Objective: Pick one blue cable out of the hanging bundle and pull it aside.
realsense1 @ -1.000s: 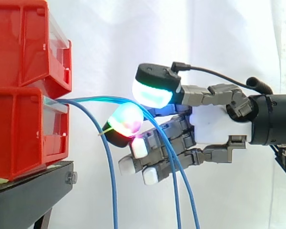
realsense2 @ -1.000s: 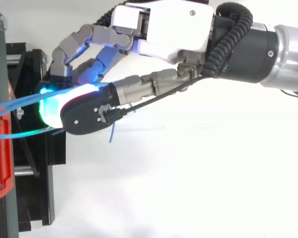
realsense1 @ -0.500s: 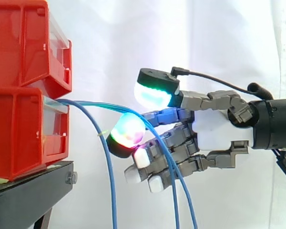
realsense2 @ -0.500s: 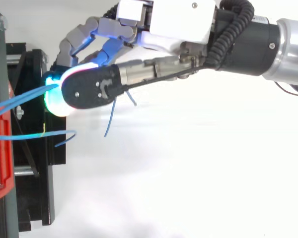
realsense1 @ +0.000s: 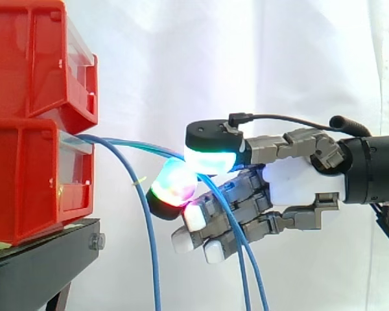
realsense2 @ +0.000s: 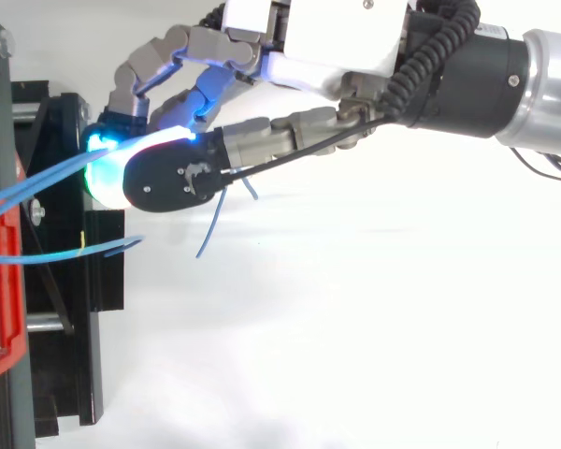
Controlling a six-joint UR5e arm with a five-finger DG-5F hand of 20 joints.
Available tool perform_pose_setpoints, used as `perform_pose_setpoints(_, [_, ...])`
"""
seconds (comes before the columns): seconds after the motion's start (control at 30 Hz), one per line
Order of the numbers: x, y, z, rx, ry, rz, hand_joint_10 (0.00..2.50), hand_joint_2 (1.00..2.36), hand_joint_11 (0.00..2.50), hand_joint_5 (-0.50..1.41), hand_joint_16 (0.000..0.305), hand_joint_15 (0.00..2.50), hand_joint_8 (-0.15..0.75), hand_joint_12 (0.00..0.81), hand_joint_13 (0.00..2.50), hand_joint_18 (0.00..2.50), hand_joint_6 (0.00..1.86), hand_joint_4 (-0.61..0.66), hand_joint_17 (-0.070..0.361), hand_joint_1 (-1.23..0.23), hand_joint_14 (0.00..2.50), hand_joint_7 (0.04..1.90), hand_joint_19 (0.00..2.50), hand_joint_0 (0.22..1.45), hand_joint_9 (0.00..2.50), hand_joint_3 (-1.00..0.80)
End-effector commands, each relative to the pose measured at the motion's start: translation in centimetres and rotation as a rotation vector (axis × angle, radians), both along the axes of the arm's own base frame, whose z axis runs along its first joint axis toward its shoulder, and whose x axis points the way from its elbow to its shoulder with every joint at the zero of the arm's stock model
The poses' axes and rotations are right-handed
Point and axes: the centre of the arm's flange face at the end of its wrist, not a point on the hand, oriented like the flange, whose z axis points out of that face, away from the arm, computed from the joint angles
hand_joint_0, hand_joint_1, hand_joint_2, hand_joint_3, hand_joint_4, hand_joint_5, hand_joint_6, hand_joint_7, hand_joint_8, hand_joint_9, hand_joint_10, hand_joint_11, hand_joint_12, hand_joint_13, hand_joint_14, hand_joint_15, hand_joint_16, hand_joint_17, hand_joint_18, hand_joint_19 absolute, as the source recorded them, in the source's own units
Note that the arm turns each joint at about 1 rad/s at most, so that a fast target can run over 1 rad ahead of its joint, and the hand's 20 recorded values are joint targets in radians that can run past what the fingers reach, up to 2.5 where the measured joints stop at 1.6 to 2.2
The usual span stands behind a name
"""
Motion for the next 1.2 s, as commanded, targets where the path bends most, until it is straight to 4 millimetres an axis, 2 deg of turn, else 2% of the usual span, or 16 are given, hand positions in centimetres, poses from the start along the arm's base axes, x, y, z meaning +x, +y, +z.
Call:
perform_pose_setpoints(0.0, [0.0,-0.02,0.08,0.0,-0.001,0.0,0.02,1.01,0.56,-0.15,0.05,0.4,0.261,0.281,0.66,0.62,0.8,0.17,0.112,-0.64,0.02,0.73,0.52,0.61,0.89,-0.12])
perform_pose_setpoints(0.17, [-0.02,-0.26,0.1,0.002,-0.003,-0.003,0.02,1.01,0.56,-0.17,0.05,0.39,0.259,0.282,0.65,0.62,0.82,0.16,0.112,-0.73,0.02,0.71,0.52,0.59,0.88,-0.17])
perform_pose_setpoints(0.2, [-0.04,-0.38,0.1,0.002,-0.003,-0.005,0.02,1.01,0.58,-0.17,0.044,0.41,0.232,0.254,0.63,0.57,0.84,0.13,0.099,-0.71,0.02,0.74,0.55,0.55,0.87,-0.26])
perform_pose_setpoints(0.27, [-0.1,-0.5,0.62,-0.003,-0.008,-0.006,0.02,1.01,0.56,-0.16,0.045,0.4,0.243,0.258,0.64,0.58,0.85,0.14,0.102,-0.65,0.02,0.73,0.55,0.52,0.9,-0.36])
perform_pose_setpoints(0.3, [-0.13,-0.5,0.55,-0.003,-0.007,-0.006,0.02,1.0,0.57,-0.14,0.046,0.4,0.256,0.264,0.66,0.59,0.85,0.13,0.103,-0.53,0.02,0.75,0.55,0.5,0.95,-0.43])
perform_pose_setpoints(0.4, [-0.15,-0.5,0.84,-0.003,-0.01,-0.006,0.02,1.01,0.57,-0.13,0.043,0.41,0.257,0.251,0.68,0.59,0.84,0.1,0.097,-0.36,0.02,0.79,0.57,0.54,0.99,-0.44])
perform_pose_setpoints(0.43, [-0.24,-0.62,0.86,-0.003,-0.007,-0.008,0.02,1.01,0.56,-0.13,0.042,0.41,0.255,0.25,0.69,0.59,0.84,0.09,0.095,-0.35,0.02,0.81,0.57,0.57,0.99,-0.42])
perform_pose_setpoints(0.5, [-0.29,-0.62,0.68,-0.003,0.001,-0.008,0.02,1.01,0.56,-0.13,0.042,0.4,0.256,0.246,0.69,0.59,0.85,0.08,0.094,-0.45,0.02,0.83,0.56,0.59,1.0,-0.33])
perform_pose_setpoints(0.57, [-0.32,-0.62,0.78,-0.003,0.001,-0.008,0.02,1.02,0.58,-0.13,0.042,0.41,0.257,0.248,0.69,0.6,0.87,0.07,0.093,-0.49,0.02,0.85,0.55,0.58,0.99,-0.25])
perform_pose_setpoints(0.67, [-0.25,-0.5,0.74,-0.003,0.001,-0.006,0.02,1.01,0.71,-0.14,0.047,0.41,0.273,0.271,0.72,0.65,0.92,0.09,0.105,-0.57,0.02,0.79,0.52,0.58,1.02,-0.16])
perform_pose_setpoints(0.73, [-0.25,-0.27,0.84,-0.005,0.001,-0.003,0.02,1.01,0.88,-0.14,0.049,0.43,0.281,0.278,0.75,0.67,0.93,0.08,0.11,-0.63,0.02,0.76,0.5,0.59,1.12,-0.12])
perform_pose_setpoints(0.83, [-0.28,-0.16,0.8,-0.005,0.006,-0.002,0.02,1.02,1.13,-0.16,0.047,0.48,0.265,0.272,0.77,0.67,0.95,0.05,0.105,-0.69,0.02,0.71,0.49,0.61,1.17,-0.11])
perform_pose_setpoints(0.9, [-0.29,-0.02,0.77,-0.006,0.009,0.001,0.01,1.01,1.18,-0.16,0.046,0.48,0.256,0.268,0.77,0.67,0.95,0.06,0.104,-0.69,0.02,0.7,0.49,0.61,1.18,-0.12])
perform_pose_setpoints(1.17, [-0.34,0.06,0.71,-0.004,0.015,0.0,0.02,1.02,1.19,-0.17,0.041,0.5,0.219,0.247,0.75,0.62,0.95,0.03,0.093,-0.75,0.02,0.73,0.52,0.62,1.13,-0.16])
